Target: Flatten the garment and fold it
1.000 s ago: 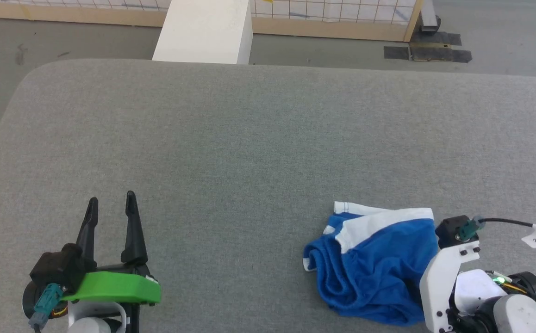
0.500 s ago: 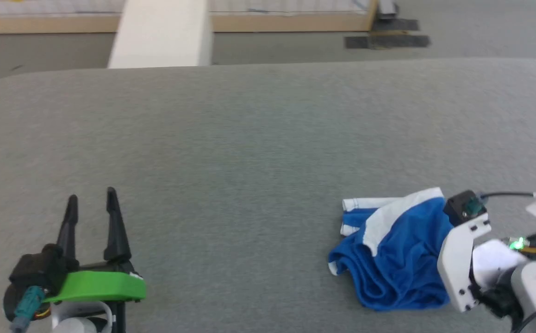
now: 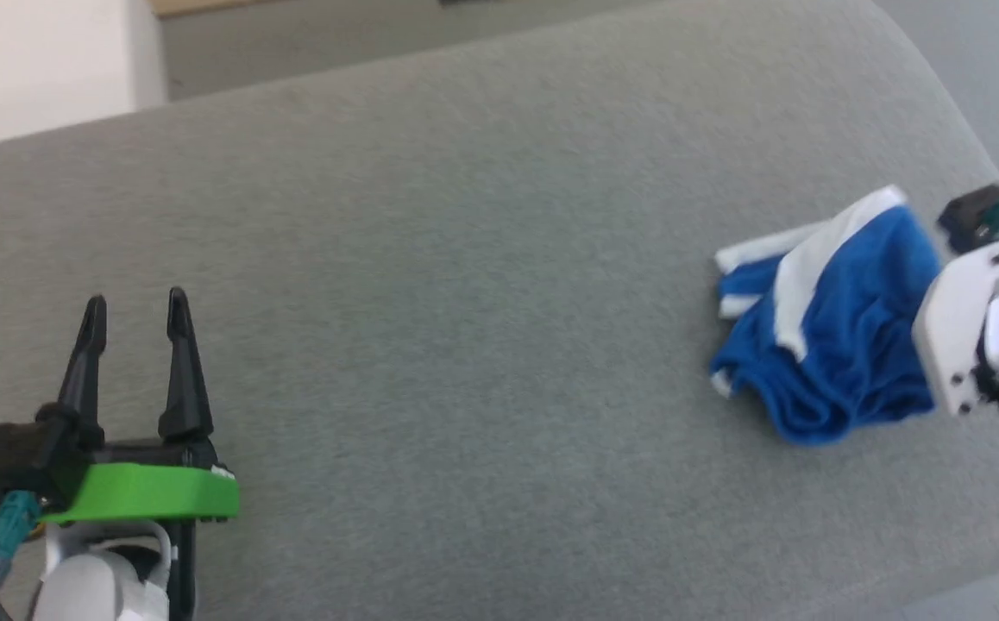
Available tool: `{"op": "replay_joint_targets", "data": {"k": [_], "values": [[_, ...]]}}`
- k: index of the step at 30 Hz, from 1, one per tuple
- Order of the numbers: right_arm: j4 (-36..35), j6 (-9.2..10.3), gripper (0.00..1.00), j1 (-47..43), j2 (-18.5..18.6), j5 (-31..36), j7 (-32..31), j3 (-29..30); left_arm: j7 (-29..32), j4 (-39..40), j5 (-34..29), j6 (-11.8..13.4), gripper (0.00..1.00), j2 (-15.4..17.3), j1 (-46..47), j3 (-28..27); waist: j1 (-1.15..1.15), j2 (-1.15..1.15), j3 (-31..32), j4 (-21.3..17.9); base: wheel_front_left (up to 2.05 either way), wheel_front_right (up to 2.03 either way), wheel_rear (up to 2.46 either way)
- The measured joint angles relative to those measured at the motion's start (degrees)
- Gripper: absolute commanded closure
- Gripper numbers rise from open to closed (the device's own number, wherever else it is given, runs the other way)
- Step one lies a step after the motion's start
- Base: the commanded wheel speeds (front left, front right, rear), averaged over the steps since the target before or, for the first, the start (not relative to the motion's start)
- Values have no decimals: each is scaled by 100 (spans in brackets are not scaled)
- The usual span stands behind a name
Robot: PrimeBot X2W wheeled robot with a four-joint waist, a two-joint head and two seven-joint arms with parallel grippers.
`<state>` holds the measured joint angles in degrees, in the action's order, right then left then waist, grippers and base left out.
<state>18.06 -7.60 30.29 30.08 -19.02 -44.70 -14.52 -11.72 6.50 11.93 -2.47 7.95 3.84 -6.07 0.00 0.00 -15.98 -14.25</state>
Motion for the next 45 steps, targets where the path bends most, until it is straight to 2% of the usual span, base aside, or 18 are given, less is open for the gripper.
{"op": "replay_joint_targets", "data": {"k": [10,15,16,17,25,28,31,35,40,45], "values": [[865,0,100,591,-45,599,568,902,620,777,-84,1,0,375,52,-56,0,0,-957,-517,0,0,0],[1285,0,100,970,2,843,1285,1339,835,1084,-87,3,0,511,42,-118,0,0,-1370,-630,0,0,0],[1345,0,75,1024,-22,880,1470,1450,864,1136,-87,5,0,519,40,-119,1,0,-1444,-640,0,0,0],[1399,0,0,1067,-32,918,1582,1492,871,1168,-87,10,0,525,38,-126,0,0,-1498,-645,0,0,0],[1593,0,0,1311,-141,1227,2526,1993,825,1143,-76,98,0,500,30,-138,1,0,-1632,-570,0,0,0],[1338,0,0,1346,-169,1237,2998,2123,647,932,-59,109,0,408,25,-70,1,0,-1492,-534,0,0,0],[789,0,0,1418,-311,1133,3661,2268,425,672,-12,149,0,293,0,-64,0,0,-1278,-484,0,0,0],[-163,0,0,1408,-770,886,4310,2298,169,337,36,203,0,168,-47,-54,0,0,-871,-359,0,0,0],[-1131,1,0,964,-1346,617,4397,2276,3,64,77,242,0,20,-46,18,0,0,-349,-98,0,0,0],[-1814,2,0,211,-1994,527,4373,2180,-84,-199,97,249,0,-67,-20,143,0,0,77,348,0,0,0]]}}
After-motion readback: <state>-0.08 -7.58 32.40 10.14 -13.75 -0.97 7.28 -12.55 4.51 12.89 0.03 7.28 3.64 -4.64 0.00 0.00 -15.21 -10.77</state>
